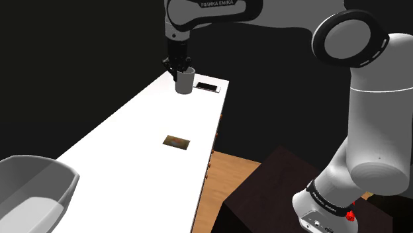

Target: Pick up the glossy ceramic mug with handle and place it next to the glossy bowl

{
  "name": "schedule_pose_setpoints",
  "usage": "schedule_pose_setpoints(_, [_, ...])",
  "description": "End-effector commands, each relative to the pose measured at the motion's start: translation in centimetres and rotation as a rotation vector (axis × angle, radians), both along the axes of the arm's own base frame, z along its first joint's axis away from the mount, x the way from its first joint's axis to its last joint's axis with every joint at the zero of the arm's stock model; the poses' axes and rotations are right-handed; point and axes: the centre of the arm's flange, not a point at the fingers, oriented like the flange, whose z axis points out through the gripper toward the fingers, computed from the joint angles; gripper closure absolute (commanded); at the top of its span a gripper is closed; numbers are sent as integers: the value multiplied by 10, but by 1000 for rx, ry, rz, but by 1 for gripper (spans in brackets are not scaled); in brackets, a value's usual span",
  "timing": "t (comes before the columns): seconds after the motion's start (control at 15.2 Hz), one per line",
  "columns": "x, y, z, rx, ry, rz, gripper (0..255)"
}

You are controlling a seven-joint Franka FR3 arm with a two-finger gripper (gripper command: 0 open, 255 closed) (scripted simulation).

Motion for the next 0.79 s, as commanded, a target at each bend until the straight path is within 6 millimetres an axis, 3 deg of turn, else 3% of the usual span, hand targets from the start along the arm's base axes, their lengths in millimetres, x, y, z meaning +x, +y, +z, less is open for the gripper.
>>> schedule_pose_setpoints(0.0, [0, -1, 11, 0, 0, 0, 255])
schedule_pose_setpoints(0.66, [0, -1, 61, 0, 0, 0, 255])
schedule_pose_setpoints(0.73, [-10, 9, 61, 0, 0, 0, 255])
